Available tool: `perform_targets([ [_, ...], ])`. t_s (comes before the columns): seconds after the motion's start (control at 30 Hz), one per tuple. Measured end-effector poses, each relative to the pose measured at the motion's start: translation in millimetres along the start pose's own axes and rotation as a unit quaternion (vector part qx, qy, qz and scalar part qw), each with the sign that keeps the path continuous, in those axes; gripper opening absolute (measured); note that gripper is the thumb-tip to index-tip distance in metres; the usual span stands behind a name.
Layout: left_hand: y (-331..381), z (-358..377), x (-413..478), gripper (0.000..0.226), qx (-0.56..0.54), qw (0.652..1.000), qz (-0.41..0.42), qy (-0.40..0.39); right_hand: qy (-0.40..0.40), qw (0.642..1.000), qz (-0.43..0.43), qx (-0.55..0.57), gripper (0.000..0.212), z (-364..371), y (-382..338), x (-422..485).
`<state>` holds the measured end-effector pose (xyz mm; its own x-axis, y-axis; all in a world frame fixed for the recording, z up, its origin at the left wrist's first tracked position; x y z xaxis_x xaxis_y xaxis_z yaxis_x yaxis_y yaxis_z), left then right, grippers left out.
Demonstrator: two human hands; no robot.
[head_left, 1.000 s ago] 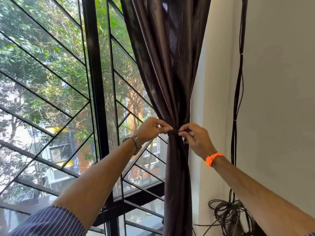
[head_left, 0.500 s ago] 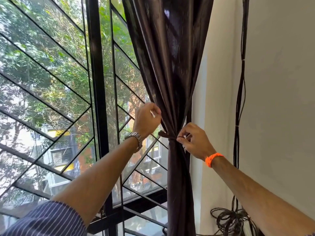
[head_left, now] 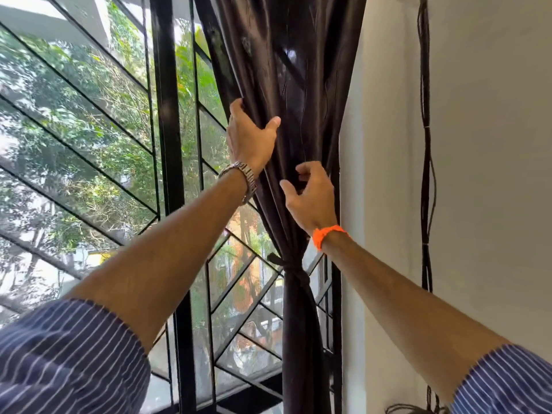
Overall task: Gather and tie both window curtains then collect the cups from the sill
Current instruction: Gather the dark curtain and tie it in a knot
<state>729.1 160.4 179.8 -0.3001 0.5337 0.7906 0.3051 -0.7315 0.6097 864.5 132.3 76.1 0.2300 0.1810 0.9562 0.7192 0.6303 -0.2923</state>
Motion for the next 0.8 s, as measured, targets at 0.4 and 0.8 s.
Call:
perform_targets([
  [0.4, -7, -6, 18, 0.034, 0.091, 0.995, 0.026, -0.026, -0.054, 0.986, 0.022, -0.155, 0.042, 38, -2, 12],
  [0.8, 12, -14, 23, 0.02, 0.126, 0.992, 0.007, -0.029, 0.119, 0.983, -0.082, -0.11, 0.023, -9, -56, 37],
])
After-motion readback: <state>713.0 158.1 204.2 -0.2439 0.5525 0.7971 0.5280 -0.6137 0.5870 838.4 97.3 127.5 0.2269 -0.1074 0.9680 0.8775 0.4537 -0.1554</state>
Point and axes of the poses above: each hand's wrist, its own x-axis towards the middle knuckle, its own z-axis out of the palm, y = z × x, the point moved 4 cm from there along x, towards the middle knuckle, and after that the axes turned 7 degrees about -z, right-handed, at the moved point
